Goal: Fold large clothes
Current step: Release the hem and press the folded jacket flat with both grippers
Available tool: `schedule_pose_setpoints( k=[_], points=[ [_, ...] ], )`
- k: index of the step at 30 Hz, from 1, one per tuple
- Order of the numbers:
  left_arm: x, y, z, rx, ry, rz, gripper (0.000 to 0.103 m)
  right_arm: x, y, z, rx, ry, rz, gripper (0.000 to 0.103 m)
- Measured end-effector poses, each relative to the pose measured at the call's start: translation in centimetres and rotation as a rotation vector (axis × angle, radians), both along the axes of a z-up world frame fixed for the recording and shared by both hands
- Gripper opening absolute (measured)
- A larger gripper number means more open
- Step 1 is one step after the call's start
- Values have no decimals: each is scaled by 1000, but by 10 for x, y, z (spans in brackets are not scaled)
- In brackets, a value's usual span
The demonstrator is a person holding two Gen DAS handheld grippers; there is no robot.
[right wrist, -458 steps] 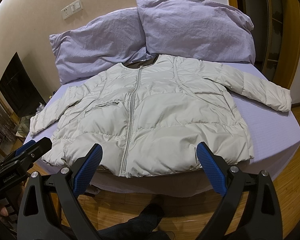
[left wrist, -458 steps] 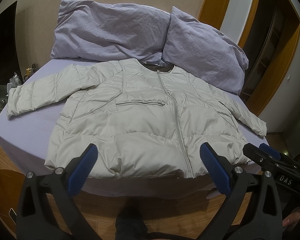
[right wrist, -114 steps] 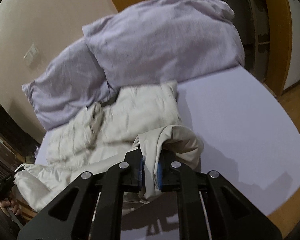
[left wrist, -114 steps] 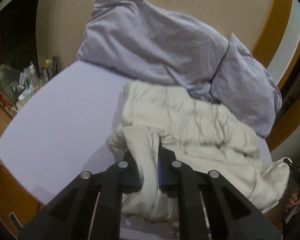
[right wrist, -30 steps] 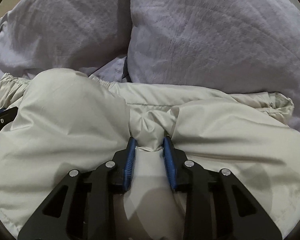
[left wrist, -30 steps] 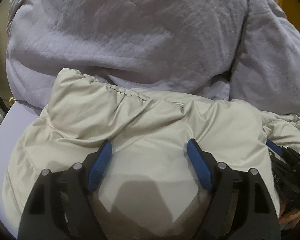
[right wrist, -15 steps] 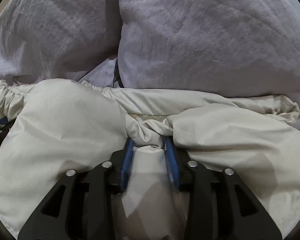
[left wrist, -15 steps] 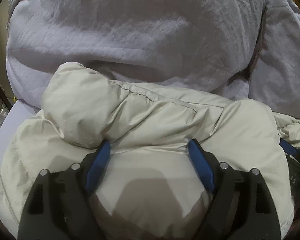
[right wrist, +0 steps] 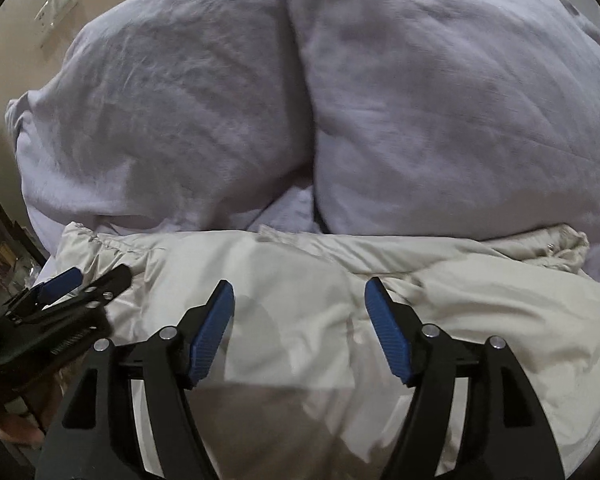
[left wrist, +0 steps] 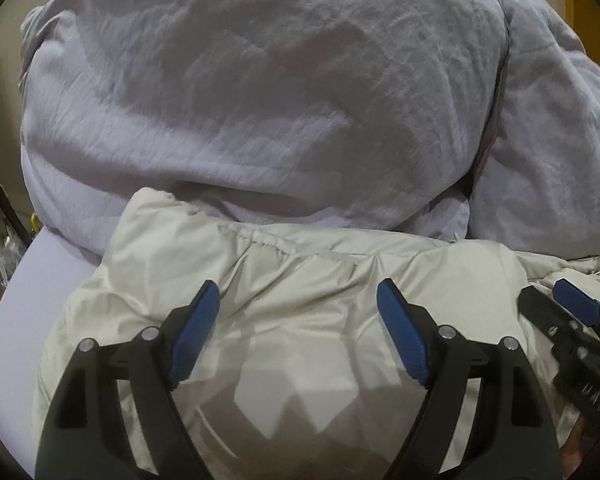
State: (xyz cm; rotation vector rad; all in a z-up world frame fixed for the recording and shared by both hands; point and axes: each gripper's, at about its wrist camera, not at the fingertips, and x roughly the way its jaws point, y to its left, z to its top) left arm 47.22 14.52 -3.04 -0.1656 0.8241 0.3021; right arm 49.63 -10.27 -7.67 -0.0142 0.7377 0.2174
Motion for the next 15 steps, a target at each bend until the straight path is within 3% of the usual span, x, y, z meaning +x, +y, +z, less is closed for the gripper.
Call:
schedule_pose_setpoints(
  k=[5, 15],
  points=[
    [12, -7, -21, 43, 28, 16, 81, 9, 14, -25, -62, 29, -1, 70],
    [25, -6, -45, 14, 37, 47, 86, 32, 20, -51, -70, 61, -7, 71]
  ],
)
